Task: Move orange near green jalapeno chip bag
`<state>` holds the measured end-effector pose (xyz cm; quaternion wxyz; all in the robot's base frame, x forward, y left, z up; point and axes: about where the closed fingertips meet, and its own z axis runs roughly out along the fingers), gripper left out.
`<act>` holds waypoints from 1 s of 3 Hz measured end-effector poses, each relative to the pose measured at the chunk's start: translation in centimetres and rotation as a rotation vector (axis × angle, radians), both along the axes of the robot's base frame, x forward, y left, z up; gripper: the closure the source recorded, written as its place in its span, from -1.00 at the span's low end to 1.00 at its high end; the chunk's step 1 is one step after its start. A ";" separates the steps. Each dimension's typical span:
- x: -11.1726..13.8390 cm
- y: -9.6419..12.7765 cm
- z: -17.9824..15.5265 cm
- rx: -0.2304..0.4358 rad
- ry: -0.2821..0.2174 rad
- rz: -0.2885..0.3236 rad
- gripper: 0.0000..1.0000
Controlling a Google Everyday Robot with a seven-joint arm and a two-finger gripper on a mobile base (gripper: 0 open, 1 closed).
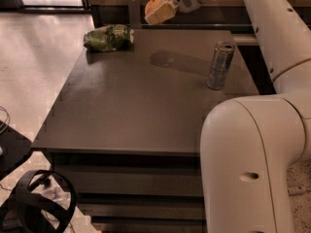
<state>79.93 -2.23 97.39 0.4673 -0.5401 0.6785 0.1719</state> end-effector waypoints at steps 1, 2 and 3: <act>0.3 0.2 -2.4 -0.054 0.046 -0.040 1.00; 1.0 -0.3 -4.7 -0.074 0.083 -0.077 1.00; 1.7 -0.3 -7.2 -0.085 0.124 -0.091 1.00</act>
Offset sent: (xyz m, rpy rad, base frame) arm 0.0135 -0.0151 -0.0729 -0.0972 0.1199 -0.1325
